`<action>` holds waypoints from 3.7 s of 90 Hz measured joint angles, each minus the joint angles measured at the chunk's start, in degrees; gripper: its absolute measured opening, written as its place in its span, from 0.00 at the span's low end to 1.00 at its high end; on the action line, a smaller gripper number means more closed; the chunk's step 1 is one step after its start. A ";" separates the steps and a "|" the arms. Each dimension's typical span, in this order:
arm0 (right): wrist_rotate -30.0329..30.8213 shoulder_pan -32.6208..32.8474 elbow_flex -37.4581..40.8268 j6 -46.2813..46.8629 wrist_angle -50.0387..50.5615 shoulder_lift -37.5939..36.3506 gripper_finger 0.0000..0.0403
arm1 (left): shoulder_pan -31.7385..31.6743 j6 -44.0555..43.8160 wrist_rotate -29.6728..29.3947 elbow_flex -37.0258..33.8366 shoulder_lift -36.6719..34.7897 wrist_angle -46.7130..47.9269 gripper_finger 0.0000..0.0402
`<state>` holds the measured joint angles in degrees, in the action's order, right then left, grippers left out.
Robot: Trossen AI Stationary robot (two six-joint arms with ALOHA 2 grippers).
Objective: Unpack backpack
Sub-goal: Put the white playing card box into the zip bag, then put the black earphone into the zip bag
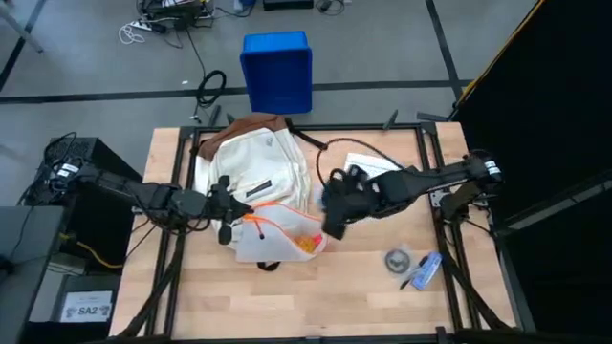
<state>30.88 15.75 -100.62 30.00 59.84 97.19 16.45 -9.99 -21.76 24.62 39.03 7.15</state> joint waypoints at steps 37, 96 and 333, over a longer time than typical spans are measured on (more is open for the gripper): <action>-16.52 -2.73 0.68 -13.44 -31.50 9.93 0.68 | 0.00 -0.68 0.00 0.00 0.00 0.05 0.00; -20.14 -5.72 -2.98 -11.62 -20.49 9.77 0.90 | 0.00 -0.76 0.03 0.00 0.00 0.59 0.00; -11.71 18.24 31.62 41.59 -21.71 -8.33 0.07 | -0.01 -0.97 2.10 -0.02 -0.02 1.32 0.00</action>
<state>19.17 34.00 -69.01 71.59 38.13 88.86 16.44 -10.95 -19.66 24.60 39.00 8.47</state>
